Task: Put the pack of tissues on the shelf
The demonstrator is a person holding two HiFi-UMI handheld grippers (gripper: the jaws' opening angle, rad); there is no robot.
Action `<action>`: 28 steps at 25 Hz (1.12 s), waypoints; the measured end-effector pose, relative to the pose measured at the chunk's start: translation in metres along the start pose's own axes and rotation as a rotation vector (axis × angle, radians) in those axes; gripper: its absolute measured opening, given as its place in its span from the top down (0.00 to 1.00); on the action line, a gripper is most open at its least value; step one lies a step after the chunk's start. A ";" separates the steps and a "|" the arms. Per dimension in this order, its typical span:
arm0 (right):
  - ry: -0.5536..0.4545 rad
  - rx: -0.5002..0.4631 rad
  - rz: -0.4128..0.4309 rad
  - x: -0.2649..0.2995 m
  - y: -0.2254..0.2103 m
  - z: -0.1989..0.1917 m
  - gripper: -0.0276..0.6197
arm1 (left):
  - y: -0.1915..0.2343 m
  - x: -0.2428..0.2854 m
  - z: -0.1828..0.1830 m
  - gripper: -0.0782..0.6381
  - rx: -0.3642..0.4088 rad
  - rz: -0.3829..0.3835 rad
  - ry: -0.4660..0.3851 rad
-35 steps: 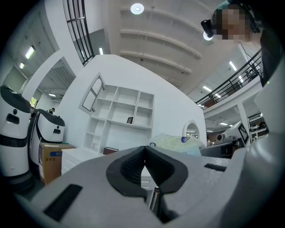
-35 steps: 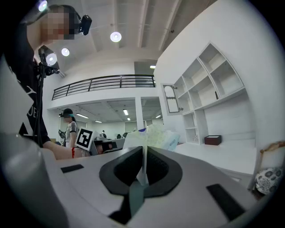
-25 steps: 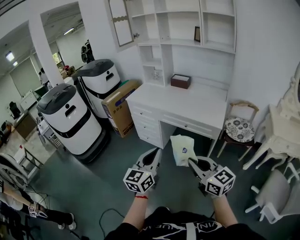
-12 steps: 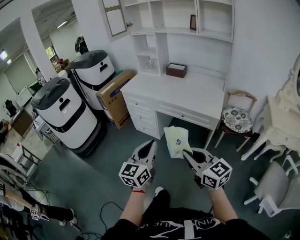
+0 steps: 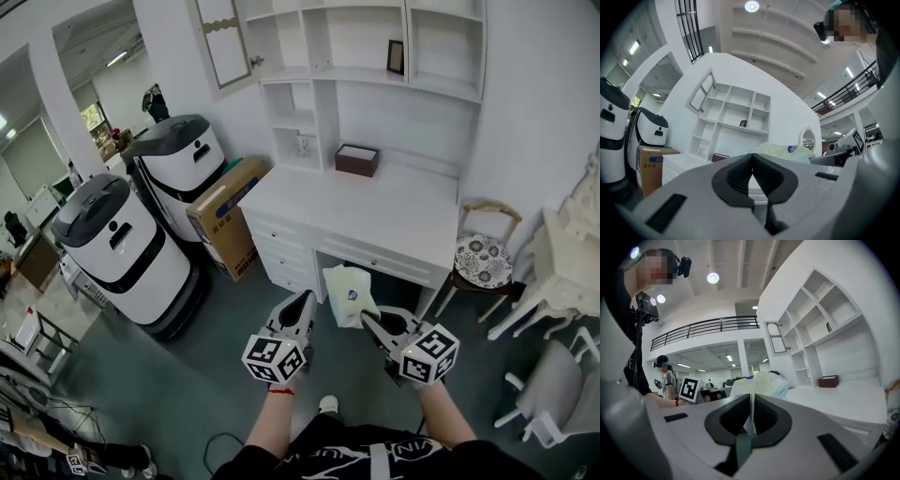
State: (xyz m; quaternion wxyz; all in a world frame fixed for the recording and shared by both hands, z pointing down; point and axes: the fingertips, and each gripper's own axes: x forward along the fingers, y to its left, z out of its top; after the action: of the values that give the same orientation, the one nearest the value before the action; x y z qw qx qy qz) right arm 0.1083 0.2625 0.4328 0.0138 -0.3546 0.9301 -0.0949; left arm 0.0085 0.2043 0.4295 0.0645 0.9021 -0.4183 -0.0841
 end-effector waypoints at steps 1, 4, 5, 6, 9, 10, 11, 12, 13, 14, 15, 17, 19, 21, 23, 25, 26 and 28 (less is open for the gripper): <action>0.000 0.001 0.000 0.010 -0.006 0.003 0.94 | 0.010 0.007 0.002 0.88 -0.001 -0.001 0.000; -0.006 -0.002 -0.002 0.038 -0.023 0.012 0.94 | 0.036 0.030 0.010 0.88 0.004 -0.015 -0.004; -0.008 -0.001 -0.006 0.047 -0.029 0.014 0.94 | 0.044 0.037 0.011 0.88 0.004 -0.021 -0.004; -0.010 0.002 -0.010 0.056 -0.035 0.015 0.94 | 0.052 0.044 0.012 0.88 0.002 -0.025 -0.004; -0.010 0.015 -0.020 0.084 -0.050 0.015 0.94 | 0.077 0.061 0.011 0.88 -0.003 -0.037 0.003; -0.007 0.019 -0.023 0.093 -0.054 0.014 0.94 | 0.085 0.065 0.010 0.88 -0.007 -0.039 0.009; -0.003 0.023 -0.026 0.101 -0.057 0.013 0.94 | 0.093 0.069 0.009 0.88 -0.013 -0.041 0.014; 0.002 0.025 -0.029 0.109 -0.060 0.012 0.94 | 0.100 0.073 0.008 0.88 -0.018 -0.043 0.017; 0.006 0.026 -0.032 0.117 -0.063 0.011 0.94 | 0.107 0.077 0.007 0.88 -0.021 -0.046 0.020; 0.009 0.027 -0.034 0.123 -0.067 0.011 0.94 | 0.112 0.081 0.007 0.88 -0.021 -0.050 0.021; 0.009 0.027 -0.036 0.130 -0.070 0.011 0.94 | 0.118 0.085 0.007 0.88 -0.019 -0.056 0.021; 0.008 0.029 -0.039 0.143 -0.075 0.010 0.94 | 0.129 0.091 0.008 0.88 -0.017 -0.063 0.019; 0.003 0.029 -0.040 0.155 -0.079 0.010 0.94 | 0.140 0.095 0.009 0.88 -0.017 -0.069 0.017; -0.003 0.031 -0.044 0.165 -0.082 0.010 0.94 | 0.148 0.099 0.009 0.88 -0.015 -0.077 0.017; -0.010 0.034 -0.050 0.172 -0.085 0.010 0.94 | 0.155 0.101 0.009 0.88 -0.016 -0.083 0.016; -0.013 0.033 -0.052 0.177 -0.086 0.011 0.94 | 0.160 0.105 0.009 0.88 -0.020 -0.084 0.012; -0.013 0.030 -0.051 0.179 -0.086 0.012 0.94 | 0.162 0.106 0.010 0.88 -0.021 -0.084 0.010; -0.015 0.025 -0.050 0.182 -0.087 0.014 0.94 | 0.163 0.109 0.013 0.88 -0.015 -0.093 0.006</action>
State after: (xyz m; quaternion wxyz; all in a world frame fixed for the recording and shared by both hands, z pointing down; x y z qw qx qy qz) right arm 0.0307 0.0766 0.4428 0.0230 -0.3781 0.9196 -0.1043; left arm -0.0464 0.0154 0.4368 0.0684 0.9203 -0.3752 -0.0875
